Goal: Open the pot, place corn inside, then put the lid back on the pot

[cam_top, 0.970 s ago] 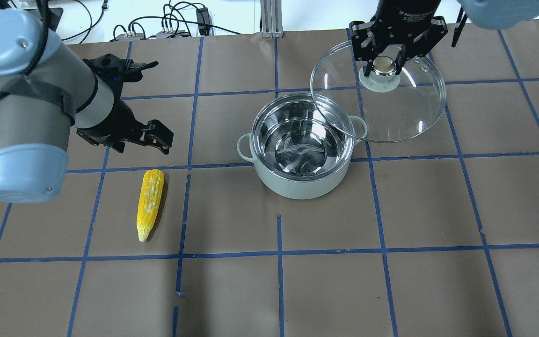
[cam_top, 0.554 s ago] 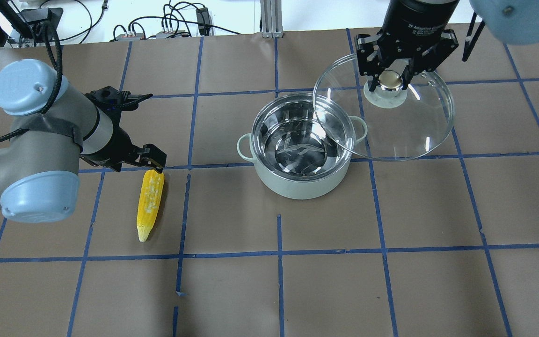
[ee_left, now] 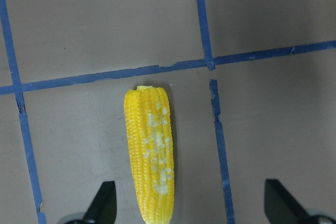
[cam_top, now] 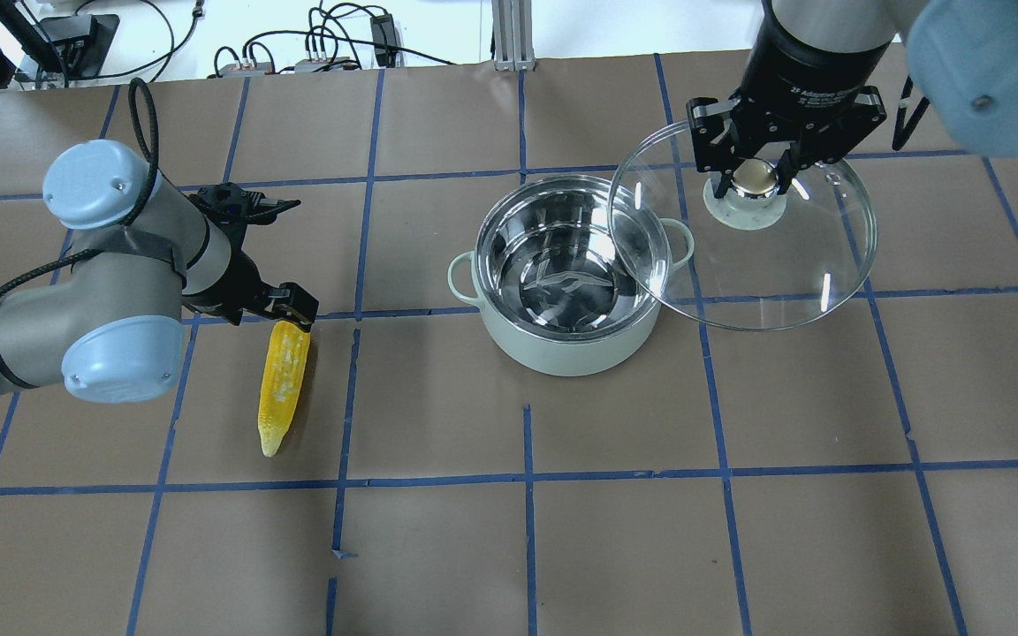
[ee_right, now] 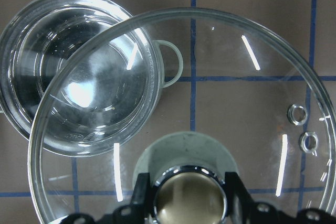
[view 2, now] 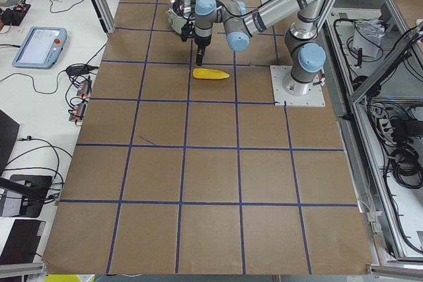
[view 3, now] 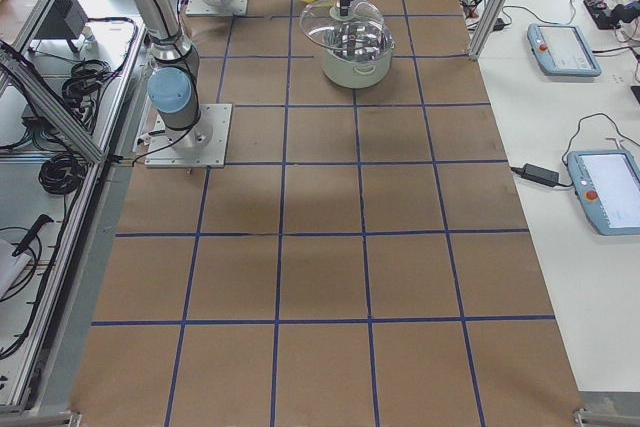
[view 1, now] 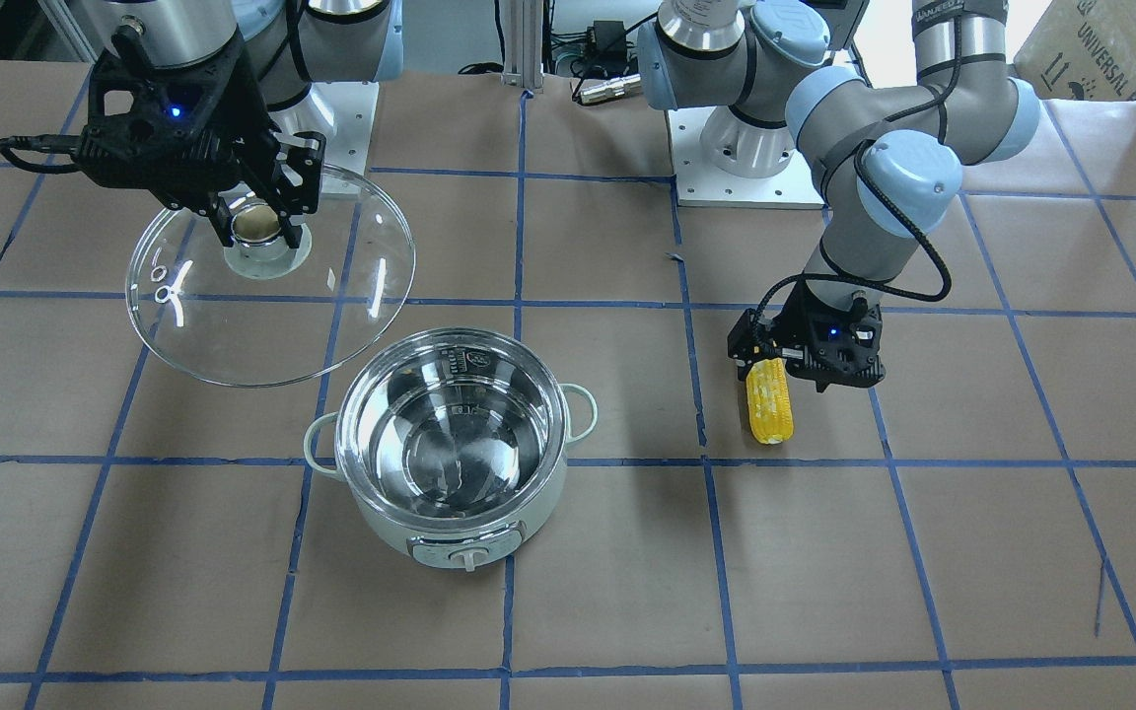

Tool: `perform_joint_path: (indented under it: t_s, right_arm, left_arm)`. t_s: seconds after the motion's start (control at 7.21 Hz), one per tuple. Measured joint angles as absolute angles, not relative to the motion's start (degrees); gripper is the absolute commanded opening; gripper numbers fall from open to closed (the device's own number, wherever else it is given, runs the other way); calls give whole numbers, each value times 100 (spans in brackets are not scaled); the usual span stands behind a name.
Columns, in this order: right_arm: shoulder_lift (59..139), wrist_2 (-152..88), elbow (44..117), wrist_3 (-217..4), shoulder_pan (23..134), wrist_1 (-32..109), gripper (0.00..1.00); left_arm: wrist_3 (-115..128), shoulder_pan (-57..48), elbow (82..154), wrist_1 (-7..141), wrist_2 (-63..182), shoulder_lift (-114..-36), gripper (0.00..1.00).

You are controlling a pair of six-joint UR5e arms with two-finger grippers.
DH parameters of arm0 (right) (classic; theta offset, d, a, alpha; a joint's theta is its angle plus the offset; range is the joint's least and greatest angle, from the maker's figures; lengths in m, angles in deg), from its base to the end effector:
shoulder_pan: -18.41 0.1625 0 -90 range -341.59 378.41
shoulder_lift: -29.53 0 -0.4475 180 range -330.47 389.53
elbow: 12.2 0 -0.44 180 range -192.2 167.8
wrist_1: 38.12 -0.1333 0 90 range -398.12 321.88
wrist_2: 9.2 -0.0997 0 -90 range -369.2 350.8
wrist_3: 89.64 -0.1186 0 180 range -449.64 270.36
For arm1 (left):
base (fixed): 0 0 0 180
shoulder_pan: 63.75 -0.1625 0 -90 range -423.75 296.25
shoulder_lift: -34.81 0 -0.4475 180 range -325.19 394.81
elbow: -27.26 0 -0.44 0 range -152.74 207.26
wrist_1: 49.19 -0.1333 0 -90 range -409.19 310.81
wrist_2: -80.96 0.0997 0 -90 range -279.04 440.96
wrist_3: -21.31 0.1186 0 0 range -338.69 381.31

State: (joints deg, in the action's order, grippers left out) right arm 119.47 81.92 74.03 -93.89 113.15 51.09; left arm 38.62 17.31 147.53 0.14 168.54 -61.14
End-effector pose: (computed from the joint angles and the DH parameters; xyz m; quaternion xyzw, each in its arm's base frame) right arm 0.1756 -0.5325 0.5251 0.0040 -0.9996 0.0262 0.0077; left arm -0.0574 -0.5253 0.2372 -0.0737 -0.9963 0.0426 0.0117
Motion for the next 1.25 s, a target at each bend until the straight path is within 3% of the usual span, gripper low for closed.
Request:
perform_joint_path:
  t_s: [1.25]
  right_arm:
    - [11938,8197,7359,-9412,11335,5143,44]
  left_arm:
    - [4299,1579,15644,-1403,16856,-6510,100]
